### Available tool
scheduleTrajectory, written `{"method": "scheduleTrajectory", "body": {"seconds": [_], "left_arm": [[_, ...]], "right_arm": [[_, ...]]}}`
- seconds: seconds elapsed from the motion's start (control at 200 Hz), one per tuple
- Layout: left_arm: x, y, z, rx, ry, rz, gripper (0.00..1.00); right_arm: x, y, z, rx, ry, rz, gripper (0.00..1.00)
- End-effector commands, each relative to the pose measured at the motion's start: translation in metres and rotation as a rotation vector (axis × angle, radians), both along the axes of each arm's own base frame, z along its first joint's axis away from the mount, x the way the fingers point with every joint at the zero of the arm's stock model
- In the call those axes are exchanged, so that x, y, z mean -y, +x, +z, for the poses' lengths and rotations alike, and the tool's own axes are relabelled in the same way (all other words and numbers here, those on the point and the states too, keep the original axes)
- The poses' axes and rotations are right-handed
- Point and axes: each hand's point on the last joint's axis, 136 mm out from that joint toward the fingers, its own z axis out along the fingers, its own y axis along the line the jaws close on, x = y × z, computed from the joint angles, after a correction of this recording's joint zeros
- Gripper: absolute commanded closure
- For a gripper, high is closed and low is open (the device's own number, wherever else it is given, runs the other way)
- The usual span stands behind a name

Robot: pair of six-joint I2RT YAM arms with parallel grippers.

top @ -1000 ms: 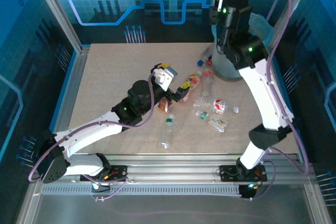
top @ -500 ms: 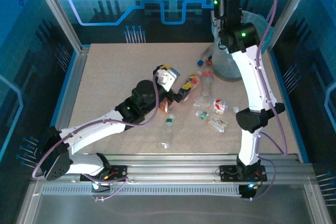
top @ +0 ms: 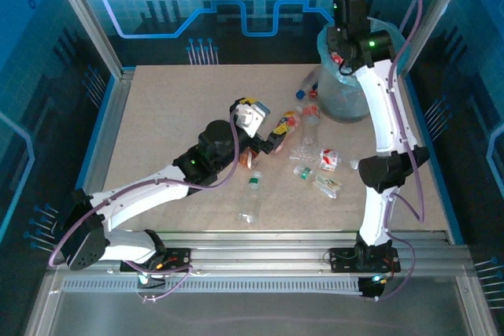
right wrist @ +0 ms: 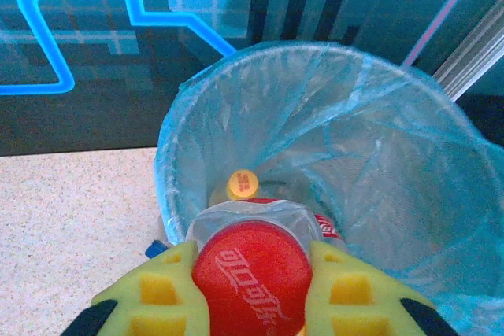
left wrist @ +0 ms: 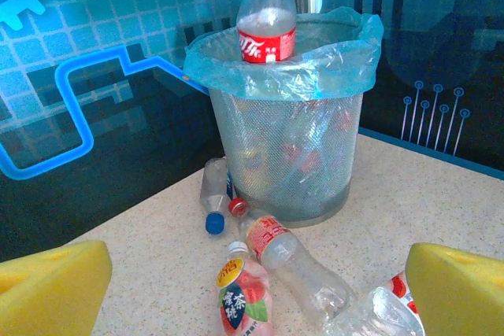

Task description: Put the plastic bottles in the bin

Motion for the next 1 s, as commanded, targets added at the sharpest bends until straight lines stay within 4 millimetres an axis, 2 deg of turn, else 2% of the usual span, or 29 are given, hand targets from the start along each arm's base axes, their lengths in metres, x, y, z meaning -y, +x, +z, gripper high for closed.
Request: {"method": "scheduleTrajectory", "body": {"seconds": [0.0, 0.285, 0.38, 0.49, 0.605, 0.815, 0.9, 0.995], "left_arm": [[0.002, 0.002, -0.002, -0.005, 0.002, 0.012, 0.03], [0.002, 0.003, -0.005, -0.008, 0.01, 0.017, 0.03], [0.002, 0.004, -0.005, -0.006, 0.012, 0.018, 0.03], [0.001, 0.004, -0.005, -0.006, 0.015, 0.022, 0.03], [0.002, 0.005, -0.005, -0.007, 0.015, 0.022, 0.03], [0.002, 0.005, -0.007, -0.011, 0.016, 0.021, 0.03], [0.001, 0.005, -0.005, -0.009, 0.015, 0.029, 0.03], [0.0, 0.006, -0.004, -0.006, 0.016, 0.037, 0.03]], "right_arm": [[-0.008, 0.005, -0.048, -0.143, 0.057, 0.037, 1.0], [-0.004, 0.031, -0.099, -0.24, 0.171, 0.072, 0.95], [-0.005, 0.04, -0.118, -0.269, 0.186, 0.086, 0.88], [-0.003, 0.046, -0.138, -0.311, 0.181, 0.081, 0.87], [0.0, 0.049, -0.15, -0.335, 0.18, 0.076, 0.86], [0.003, 0.052, -0.16, -0.353, 0.198, 0.078, 0.8], [0.002, 0.05, -0.152, -0.342, 0.208, 0.081, 0.66], [0.001, 0.047, -0.13, -0.295, 0.22, 0.09, 0.52]]}}
